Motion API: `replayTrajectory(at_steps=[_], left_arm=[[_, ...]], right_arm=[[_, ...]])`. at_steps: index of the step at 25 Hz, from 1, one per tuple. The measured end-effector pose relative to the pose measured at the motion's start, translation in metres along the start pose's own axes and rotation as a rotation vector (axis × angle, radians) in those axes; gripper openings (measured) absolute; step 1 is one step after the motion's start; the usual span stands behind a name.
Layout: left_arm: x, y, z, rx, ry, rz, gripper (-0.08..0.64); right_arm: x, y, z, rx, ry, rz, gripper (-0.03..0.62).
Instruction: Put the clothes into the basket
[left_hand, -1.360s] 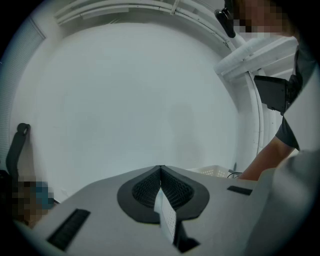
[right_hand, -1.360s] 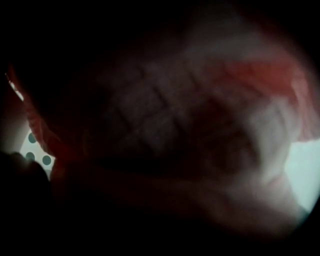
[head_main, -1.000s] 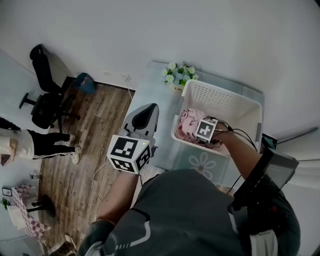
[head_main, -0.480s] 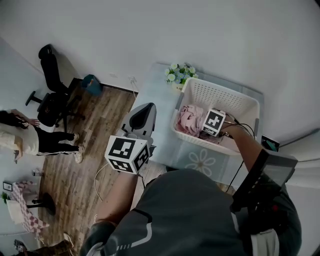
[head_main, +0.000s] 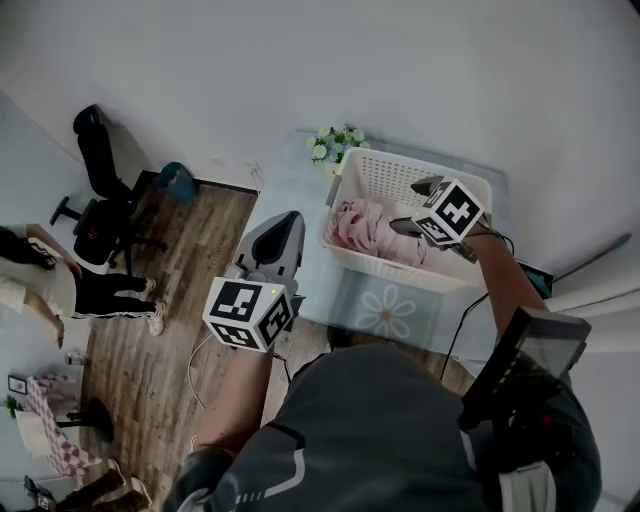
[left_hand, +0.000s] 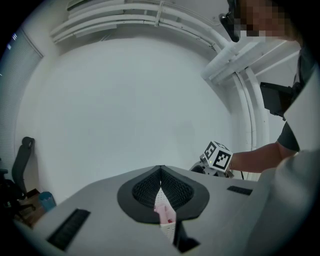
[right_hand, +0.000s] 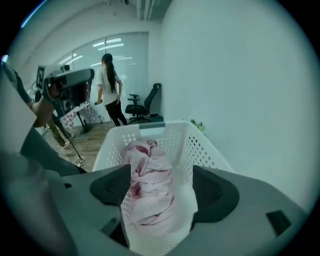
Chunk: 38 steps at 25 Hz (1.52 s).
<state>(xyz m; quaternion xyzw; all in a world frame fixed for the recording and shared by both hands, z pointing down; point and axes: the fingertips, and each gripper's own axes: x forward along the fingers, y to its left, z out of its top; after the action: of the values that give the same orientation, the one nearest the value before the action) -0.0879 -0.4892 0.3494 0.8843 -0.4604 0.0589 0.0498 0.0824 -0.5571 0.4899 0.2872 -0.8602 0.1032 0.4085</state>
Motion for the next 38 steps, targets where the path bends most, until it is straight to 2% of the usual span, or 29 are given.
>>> replayTrajectory(at_steps=[4,9,13,16,18,22,24,27,30,35,38], left_arm=[[-0.010,-0.022,0.002,-0.003,0.003,-0.010,0.009],[-0.023,-0.048,0.003,0.014,-0.004,-0.001,0.009],[-0.031,-0.062,0.001,-0.034,-0.028,0.008,0.009],[-0.036,-0.065,-0.002,-0.052,-0.030,0.024,0.009],[-0.039,-0.067,-0.004,-0.052,-0.029,0.036,0.009],[-0.054,-0.061,0.000,-0.008,-0.051,0.135,0.009],[-0.059,-0.058,-0.001,-0.011,-0.048,0.149,0.009],[-0.065,-0.055,-0.005,-0.048,-0.057,0.109,0.009],[-0.069,-0.052,-0.002,-0.039,-0.071,0.045,0.009],[-0.079,-0.059,0.005,-0.016,-0.050,-0.111,0.009],[-0.089,-0.055,0.013,-0.008,-0.081,-0.161,0.009]], right_arm=[[-0.049,0.016,0.025,0.065,-0.170,-0.004,0.393],[-0.092,0.036,0.025,0.110,-0.277,-0.032,0.365],[-0.124,0.052,0.028,0.150,-0.384,-0.044,0.308],[-0.143,0.065,0.030,0.163,-0.444,-0.059,0.242],[-0.151,0.067,0.027,0.169,-0.465,-0.093,0.201],[-0.164,0.075,0.024,0.211,-0.508,-0.133,0.141],[-0.168,0.074,0.023,0.250,-0.523,-0.169,0.117],[-0.173,0.078,0.022,0.315,-0.553,-0.222,0.100],[-0.179,0.087,0.027,0.343,-0.575,-0.290,0.091],[-0.190,0.108,0.039,0.382,-0.601,-0.414,0.072],[-0.196,0.122,0.046,0.415,-0.614,-0.469,0.052]])
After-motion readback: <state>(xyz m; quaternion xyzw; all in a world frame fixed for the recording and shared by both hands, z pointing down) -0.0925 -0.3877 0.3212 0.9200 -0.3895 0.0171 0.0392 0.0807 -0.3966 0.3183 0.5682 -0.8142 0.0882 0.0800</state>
